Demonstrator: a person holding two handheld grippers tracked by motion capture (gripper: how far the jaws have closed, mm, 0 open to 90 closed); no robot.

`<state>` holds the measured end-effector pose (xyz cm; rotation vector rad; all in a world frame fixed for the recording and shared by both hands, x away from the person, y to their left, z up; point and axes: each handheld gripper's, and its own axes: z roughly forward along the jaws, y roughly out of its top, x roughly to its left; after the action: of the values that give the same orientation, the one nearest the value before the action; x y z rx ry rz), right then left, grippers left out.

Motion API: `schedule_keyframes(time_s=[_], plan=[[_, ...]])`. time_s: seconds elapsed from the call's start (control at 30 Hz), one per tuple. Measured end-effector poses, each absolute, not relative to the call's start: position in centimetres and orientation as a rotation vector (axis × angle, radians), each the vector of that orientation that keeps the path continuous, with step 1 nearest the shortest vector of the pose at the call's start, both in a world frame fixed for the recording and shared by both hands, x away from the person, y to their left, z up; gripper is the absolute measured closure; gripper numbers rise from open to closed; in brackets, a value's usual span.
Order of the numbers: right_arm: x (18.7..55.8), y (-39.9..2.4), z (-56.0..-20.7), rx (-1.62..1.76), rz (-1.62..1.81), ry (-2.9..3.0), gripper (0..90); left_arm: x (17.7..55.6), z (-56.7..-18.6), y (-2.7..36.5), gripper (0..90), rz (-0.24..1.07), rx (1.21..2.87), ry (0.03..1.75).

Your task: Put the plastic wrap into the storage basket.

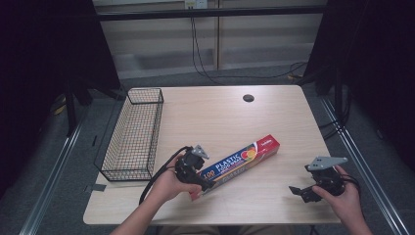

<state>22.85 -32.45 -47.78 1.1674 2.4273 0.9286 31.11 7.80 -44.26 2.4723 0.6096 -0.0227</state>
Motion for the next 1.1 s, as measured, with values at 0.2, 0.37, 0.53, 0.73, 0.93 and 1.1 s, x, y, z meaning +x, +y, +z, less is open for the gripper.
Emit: schedule_keyframes(time_s=[0.2,0.37,0.53,0.73,0.93,1.1], plan=[[22.9,-32.6,-47.8,1.166,0.923,2.425,1.1,32.9,-43.7,4.5,13.7,-0.043,2.492,0.601],[22.7,-32.6,-47.9,1.168,0.918,2.431,1.1,33.9,-44.1,1.5,12.1,-0.044,2.538,0.589],[22.7,-32.8,-47.9,1.165,0.922,2.428,1.1,34.7,-45.0,0.0,10.5,-0.055,2.566,0.624],[22.8,-32.7,-47.9,1.162,0.925,2.431,1.1,35.1,-45.9,-1.1,10.7,-0.05,2.575,0.645],[22.8,-32.4,-47.9,1.165,0.922,2.439,1.2,35.3,-46.4,-1.7,13.5,-0.052,2.603,0.653],[22.8,-32.4,-47.9,1.165,0.918,2.44,1.3,35.3,-46.7,-2.1,17.3,-0.048,2.621,0.657]])
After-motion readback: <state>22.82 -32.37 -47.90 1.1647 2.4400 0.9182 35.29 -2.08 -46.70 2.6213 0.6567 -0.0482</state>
